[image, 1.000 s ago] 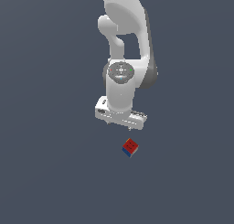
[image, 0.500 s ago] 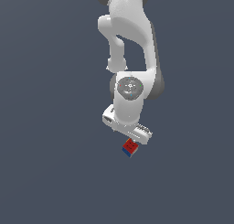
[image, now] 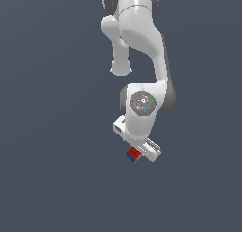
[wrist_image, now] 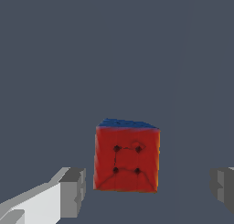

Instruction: Pick up the object and move it to a goal position.

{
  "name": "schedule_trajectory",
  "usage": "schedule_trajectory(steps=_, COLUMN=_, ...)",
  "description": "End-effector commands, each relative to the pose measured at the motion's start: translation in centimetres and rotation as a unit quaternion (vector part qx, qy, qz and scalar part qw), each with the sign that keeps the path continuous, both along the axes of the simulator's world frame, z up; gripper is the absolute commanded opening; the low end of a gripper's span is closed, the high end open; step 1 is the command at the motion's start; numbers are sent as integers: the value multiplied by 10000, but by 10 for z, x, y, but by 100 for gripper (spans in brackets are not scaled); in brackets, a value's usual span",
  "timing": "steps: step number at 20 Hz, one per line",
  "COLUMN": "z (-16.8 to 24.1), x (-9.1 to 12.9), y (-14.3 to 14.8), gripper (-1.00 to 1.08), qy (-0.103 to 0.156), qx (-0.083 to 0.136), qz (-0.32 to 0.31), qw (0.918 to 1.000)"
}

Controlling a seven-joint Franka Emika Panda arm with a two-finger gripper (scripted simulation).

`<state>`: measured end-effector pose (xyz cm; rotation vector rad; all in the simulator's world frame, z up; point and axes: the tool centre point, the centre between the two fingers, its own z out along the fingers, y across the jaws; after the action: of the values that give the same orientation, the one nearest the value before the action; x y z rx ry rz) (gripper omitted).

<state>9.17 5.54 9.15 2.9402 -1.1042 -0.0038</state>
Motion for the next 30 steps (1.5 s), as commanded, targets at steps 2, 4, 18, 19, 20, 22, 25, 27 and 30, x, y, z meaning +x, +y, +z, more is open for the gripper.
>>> schedule_trajectory(steps=2, z=-5, x=5, y=5, gripper=100, qy=-8, qx=0, qz=-202, qw=9998)
schedule_trajectory(steps=4, z=-6, x=6, y=7, gripper=100, qy=-11, qx=0, qz=-273, qw=9996)
schedule_trajectory(steps=18, z=-35, x=7, y=9, gripper=100, qy=-11, qx=0, qz=-337, qw=9994)
schedule_trajectory(steps=19, z=-42, x=6, y=8, gripper=100, qy=-12, qx=0, qz=-342, qw=9994)
schedule_trajectory(steps=20, z=-47, x=6, y=8, gripper=100, qy=-12, qx=0, qz=-345, qw=9994)
schedule_trajectory(steps=22, z=-55, x=6, y=8, gripper=100, qy=-13, qx=0, qz=-349, qw=9994)
schedule_trajectory(steps=25, z=-60, x=7, y=8, gripper=100, qy=-13, qx=0, qz=-349, qw=9994)
schedule_trajectory(steps=27, z=-59, x=7, y=8, gripper=100, qy=-13, qx=0, qz=-349, qw=9994)
schedule_trajectory(steps=30, z=-58, x=8, y=8, gripper=-100, qy=-13, qx=0, qz=-349, qw=9994)
